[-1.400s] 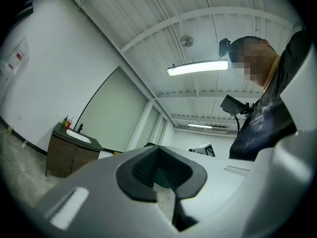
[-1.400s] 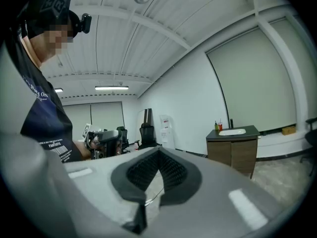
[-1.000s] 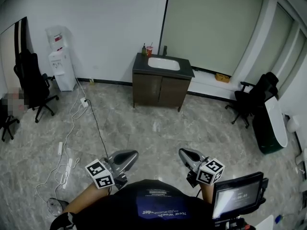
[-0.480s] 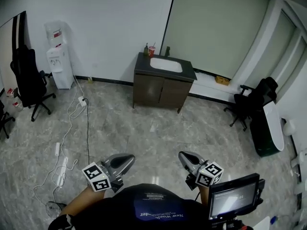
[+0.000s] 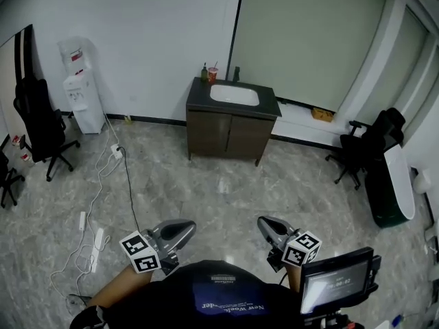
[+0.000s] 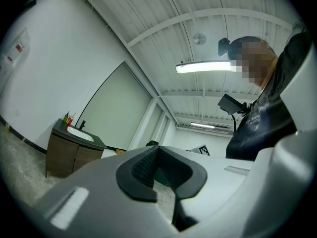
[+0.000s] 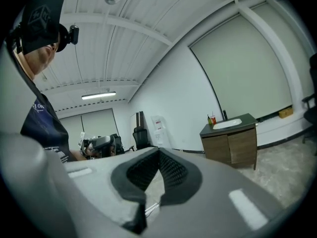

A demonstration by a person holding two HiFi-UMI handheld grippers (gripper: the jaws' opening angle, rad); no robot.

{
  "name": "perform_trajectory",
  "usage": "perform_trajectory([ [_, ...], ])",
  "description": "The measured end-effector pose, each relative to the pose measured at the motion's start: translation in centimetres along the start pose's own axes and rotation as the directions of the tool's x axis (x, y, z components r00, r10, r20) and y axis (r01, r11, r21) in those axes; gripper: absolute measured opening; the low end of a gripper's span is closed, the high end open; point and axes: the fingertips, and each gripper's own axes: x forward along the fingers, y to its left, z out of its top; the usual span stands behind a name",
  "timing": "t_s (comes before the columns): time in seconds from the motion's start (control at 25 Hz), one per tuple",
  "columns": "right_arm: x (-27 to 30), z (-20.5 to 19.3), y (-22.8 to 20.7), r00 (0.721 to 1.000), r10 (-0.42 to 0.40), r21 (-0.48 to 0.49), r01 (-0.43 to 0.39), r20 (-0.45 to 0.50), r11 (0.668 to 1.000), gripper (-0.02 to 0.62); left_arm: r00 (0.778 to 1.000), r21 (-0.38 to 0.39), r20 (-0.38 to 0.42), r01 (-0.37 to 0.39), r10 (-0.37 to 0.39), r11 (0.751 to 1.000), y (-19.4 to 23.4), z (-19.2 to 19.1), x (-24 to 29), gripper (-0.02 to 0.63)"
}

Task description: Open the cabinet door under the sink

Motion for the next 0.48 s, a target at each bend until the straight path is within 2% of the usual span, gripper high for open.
perform_trajectory([
  [0.12, -0.7, 0.9, -2.8, 1.0, 0.025, -0.024, -0.024, 0.015, 0.999, -0.002, 1.0, 0.027, 0.0, 0.001, -0.001, 1.0, 0.2, -0.5, 2.7, 0.0],
  [0.28, -2.0, 2.2, -7.4, 0.999, 0.041, -0.018, -0.04, 0.02, 0.999, -0.002, 0.999, 0.007, 0.03, -0.024, 0.024, 1.0, 0.7, -0.4, 7.4, 0.0],
  [0.48, -1.9, 4.6, -12.2, 0.999, 0.047, -0.006, -0.047, 0.027, 0.999, -0.002, 1.0, -0.017, -0.007, -0.018, 0.018, 1.0, 1.9, -0.6, 12.8, 0.0],
])
